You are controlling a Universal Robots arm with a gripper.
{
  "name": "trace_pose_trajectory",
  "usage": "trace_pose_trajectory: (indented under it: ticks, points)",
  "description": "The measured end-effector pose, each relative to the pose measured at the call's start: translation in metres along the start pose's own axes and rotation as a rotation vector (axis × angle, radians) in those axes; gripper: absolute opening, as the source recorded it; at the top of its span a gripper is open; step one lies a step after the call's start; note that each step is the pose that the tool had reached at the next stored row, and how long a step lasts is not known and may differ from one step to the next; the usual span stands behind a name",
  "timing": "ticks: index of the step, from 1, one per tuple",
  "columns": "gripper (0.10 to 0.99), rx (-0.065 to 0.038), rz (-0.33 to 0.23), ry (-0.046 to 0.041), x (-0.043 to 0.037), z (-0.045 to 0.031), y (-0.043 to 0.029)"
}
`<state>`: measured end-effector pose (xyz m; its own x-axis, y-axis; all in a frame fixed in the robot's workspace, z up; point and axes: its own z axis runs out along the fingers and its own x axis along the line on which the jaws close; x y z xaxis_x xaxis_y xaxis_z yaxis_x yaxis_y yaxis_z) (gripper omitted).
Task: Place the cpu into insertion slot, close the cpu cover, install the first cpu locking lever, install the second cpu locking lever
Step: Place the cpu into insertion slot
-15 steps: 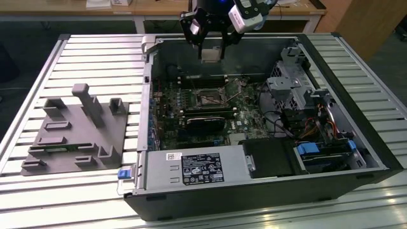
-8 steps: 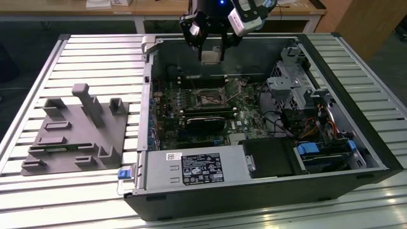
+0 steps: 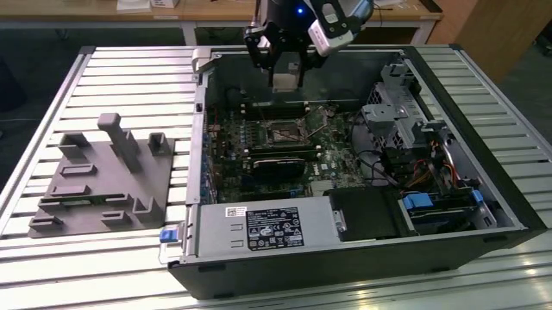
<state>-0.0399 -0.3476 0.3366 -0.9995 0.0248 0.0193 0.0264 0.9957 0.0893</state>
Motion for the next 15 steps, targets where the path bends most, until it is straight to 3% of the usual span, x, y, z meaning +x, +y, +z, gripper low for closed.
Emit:
trace_pose_trajectory:
  ticks: [15]
  points:
    - [0.541, 0.001, 0.000, 0.0000, -0.0003, 0.0209, -0.0019]
